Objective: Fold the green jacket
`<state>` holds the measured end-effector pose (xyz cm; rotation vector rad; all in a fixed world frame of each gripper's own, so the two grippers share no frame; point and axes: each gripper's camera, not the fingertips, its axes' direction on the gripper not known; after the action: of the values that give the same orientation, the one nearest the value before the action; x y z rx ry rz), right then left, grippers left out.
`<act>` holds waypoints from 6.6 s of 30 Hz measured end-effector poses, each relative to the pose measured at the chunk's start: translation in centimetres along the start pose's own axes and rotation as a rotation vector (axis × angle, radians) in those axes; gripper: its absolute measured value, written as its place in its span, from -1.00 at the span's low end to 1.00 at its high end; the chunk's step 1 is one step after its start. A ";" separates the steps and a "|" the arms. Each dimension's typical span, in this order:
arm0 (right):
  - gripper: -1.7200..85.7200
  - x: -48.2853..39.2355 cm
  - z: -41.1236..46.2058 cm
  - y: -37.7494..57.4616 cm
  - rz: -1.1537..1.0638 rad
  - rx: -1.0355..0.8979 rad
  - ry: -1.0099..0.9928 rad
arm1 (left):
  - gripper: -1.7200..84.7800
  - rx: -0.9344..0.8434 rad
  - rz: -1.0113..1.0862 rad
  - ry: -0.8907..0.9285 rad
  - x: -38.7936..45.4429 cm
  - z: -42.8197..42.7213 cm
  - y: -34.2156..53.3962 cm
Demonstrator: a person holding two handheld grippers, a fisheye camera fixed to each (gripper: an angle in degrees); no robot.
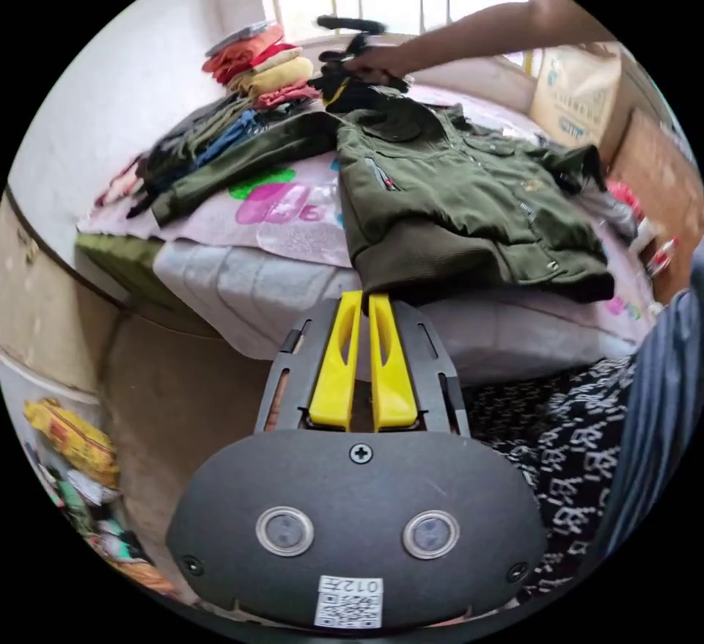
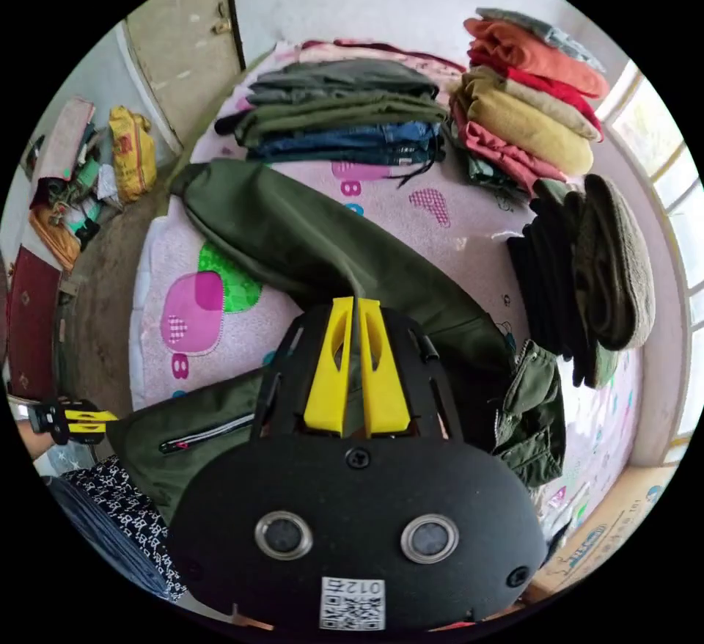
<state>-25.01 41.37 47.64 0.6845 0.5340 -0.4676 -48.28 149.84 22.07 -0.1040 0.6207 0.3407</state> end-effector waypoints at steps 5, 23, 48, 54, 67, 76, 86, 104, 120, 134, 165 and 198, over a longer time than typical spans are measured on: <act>-0.96 0.0 -8.4 13.9 0.076 0.080 -0.094 | -0.96 0.038 -0.128 -0.023 -4.3 -4.6 -2.5; -0.96 -1.8 -1.1 40.4 0.429 -0.332 0.013 | -0.96 -0.293 0.758 -0.067 5.7 9.3 -23.3; -0.95 4.3 -3.2 48.7 0.513 -0.422 -0.211 | -0.96 -0.106 0.497 0.247 3.9 13.0 -53.6; -0.95 9.5 -2.3 49.8 0.622 -0.458 -0.342 | -0.96 -0.201 0.105 0.354 1.1 23.4 -70.1; -0.96 15.9 -1.4 51.2 0.657 -0.509 -0.416 | -0.96 -0.173 0.445 0.001 12.0 36.5 -85.2; -0.96 18.9 -1.8 53.2 0.670 -0.494 -0.440 | -0.96 -0.127 0.154 0.303 4.1 32.8 -90.7; -0.96 23.0 -3.8 54.8 0.626 -0.522 -0.561 | -0.96 -0.437 0.512 0.190 8.7 42.4 -97.0; -0.97 56.4 -3.4 36.5 0.591 0.054 -0.103 | -0.96 -0.263 0.079 0.549 -0.2 45.4 -96.9; -0.96 59.8 -16.3 54.7 0.786 0.394 -0.252 | -0.96 -0.098 0.339 0.451 1.4 42.3 -101.7; -0.95 53.3 -29.8 77.3 1.039 0.512 -0.035 | -0.96 -0.125 0.251 0.376 3.7 40.3 -101.2; -0.94 42.8 -56.0 87.5 1.099 1.155 0.261 | -0.95 -0.233 0.023 0.578 -4.8 32.9 -95.6; -0.96 38.4 -13.0 47.0 0.833 -0.037 0.216 | -0.95 -0.244 0.219 0.343 -12.7 31.6 -91.6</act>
<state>27.00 73.80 38.00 0.8565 0.4111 0.3988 -8.99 66.48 54.58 -0.3348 0.9310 0.6175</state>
